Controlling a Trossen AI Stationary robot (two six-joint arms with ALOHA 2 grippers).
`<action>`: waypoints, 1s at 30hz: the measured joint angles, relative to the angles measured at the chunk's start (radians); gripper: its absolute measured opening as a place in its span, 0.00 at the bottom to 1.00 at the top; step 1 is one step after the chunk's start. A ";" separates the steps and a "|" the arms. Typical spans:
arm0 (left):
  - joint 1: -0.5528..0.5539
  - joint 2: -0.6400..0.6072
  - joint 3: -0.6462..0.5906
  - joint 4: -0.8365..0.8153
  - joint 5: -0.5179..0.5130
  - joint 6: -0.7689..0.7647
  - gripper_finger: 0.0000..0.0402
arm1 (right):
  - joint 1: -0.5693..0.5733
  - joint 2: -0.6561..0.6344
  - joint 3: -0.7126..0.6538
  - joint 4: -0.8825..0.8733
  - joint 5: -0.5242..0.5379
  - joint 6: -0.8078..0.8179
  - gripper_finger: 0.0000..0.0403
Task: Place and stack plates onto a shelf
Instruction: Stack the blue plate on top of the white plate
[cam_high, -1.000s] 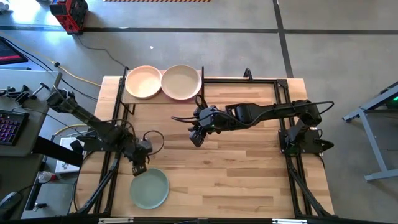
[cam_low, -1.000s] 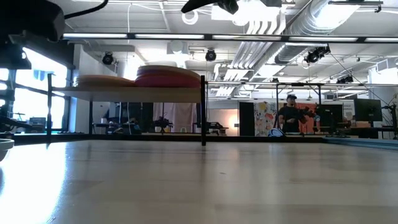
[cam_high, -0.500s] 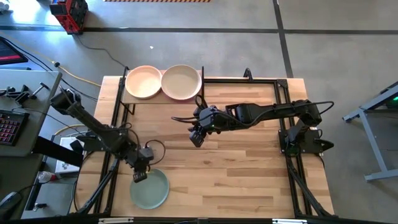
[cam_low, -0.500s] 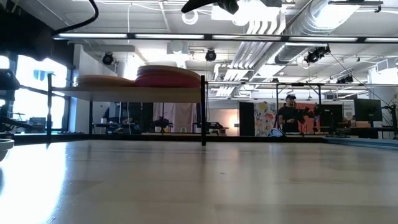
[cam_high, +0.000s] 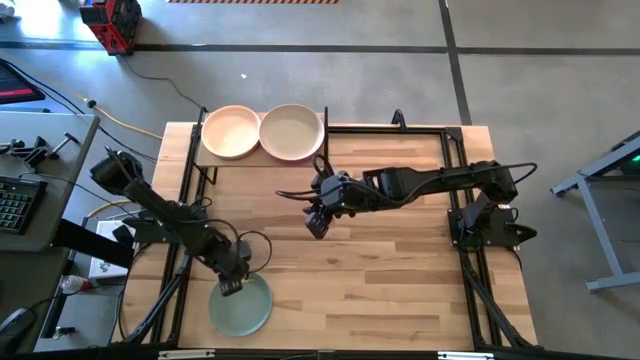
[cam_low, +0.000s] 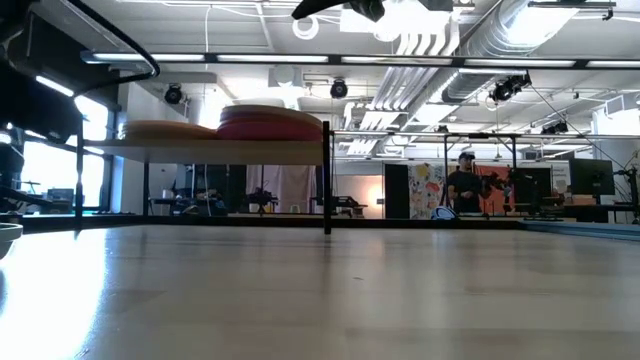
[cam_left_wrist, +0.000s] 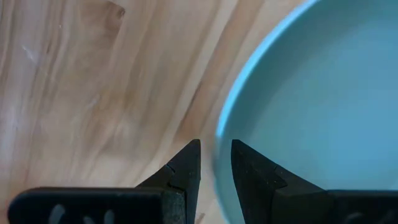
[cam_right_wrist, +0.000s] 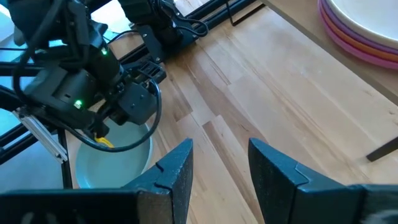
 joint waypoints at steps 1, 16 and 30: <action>0.000 0.011 0.000 -0.001 0.000 0.000 0.19 | 0.002 0.000 0.000 0.000 0.000 0.000 0.33; 0.000 0.037 0.018 -0.001 -0.007 0.000 0.03 | 0.031 0.000 0.000 0.000 0.002 0.000 0.33; 0.017 0.037 0.065 -0.035 -0.024 0.002 0.01 | 0.005 0.000 0.000 -0.007 0.006 -0.057 0.33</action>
